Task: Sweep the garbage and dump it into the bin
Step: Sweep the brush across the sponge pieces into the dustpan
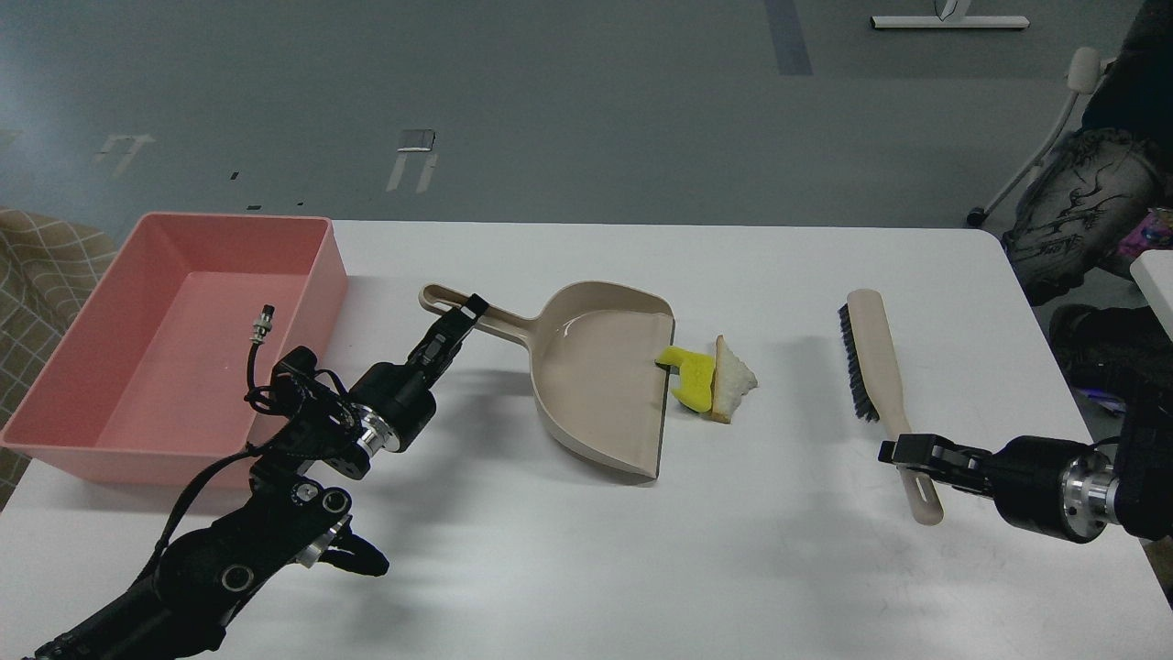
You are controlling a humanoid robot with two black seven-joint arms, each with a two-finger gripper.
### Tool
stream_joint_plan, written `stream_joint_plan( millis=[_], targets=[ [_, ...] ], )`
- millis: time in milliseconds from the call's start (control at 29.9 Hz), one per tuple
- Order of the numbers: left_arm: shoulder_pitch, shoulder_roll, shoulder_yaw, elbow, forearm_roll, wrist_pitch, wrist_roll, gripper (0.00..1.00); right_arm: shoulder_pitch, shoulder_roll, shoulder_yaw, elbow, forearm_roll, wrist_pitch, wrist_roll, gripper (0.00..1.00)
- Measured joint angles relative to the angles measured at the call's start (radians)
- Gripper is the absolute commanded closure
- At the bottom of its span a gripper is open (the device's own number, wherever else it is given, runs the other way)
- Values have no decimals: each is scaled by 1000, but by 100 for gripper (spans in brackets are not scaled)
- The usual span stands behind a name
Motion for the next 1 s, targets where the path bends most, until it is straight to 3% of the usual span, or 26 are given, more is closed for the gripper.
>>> stream_joint_plan(
  millis=[435,1003],
  targets=[
    [-2,12,16,18,7,17,-17,100,69,176,-107,-98,8,23,-5,100],
    [-1,12,17,20,8,17,-16,100,228,513,-235,-251,152,33,8,100]
  ],
)
